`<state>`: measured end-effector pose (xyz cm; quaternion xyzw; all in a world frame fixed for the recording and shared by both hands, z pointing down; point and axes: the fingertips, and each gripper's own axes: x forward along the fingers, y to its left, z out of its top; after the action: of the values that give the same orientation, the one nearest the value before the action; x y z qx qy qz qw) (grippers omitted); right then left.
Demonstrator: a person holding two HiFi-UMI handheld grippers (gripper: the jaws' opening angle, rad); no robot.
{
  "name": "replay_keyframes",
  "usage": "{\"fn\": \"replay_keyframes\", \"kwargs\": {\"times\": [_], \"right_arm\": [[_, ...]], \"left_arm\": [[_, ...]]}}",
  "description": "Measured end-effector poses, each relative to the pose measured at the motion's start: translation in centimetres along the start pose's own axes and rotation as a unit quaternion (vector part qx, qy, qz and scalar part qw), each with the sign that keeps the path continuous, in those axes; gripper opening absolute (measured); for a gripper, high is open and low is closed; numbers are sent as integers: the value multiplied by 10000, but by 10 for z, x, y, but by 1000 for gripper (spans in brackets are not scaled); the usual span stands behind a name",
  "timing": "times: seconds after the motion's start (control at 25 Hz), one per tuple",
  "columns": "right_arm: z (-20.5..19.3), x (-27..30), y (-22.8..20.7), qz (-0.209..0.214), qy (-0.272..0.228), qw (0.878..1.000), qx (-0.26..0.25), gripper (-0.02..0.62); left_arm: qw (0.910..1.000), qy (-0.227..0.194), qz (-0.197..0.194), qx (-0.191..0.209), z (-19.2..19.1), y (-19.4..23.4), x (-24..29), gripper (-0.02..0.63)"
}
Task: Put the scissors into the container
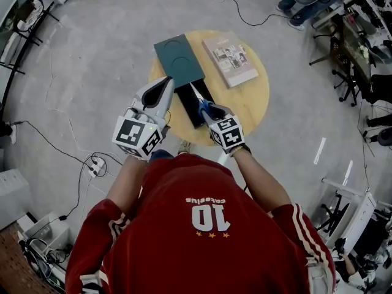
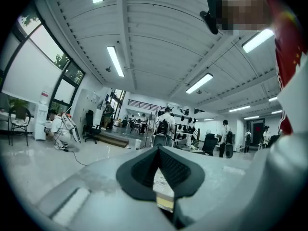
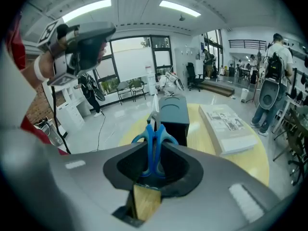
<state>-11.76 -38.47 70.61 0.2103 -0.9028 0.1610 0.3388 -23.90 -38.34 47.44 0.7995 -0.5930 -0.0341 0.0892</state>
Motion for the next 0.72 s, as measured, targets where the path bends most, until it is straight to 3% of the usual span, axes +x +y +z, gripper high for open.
{"fn": "replay_keyframes", "kwargs": {"times": [0.36,0.72], "right_arm": [[-39,43,-6,-5,665,9977,-112,91],[-46,66,-6,-37,995,9950,-99,95]], "left_arm": [[9999,92,70,-81,-15,-3,-5,2],[9997,228,75,-32,-21,-3,-5,2]]}}
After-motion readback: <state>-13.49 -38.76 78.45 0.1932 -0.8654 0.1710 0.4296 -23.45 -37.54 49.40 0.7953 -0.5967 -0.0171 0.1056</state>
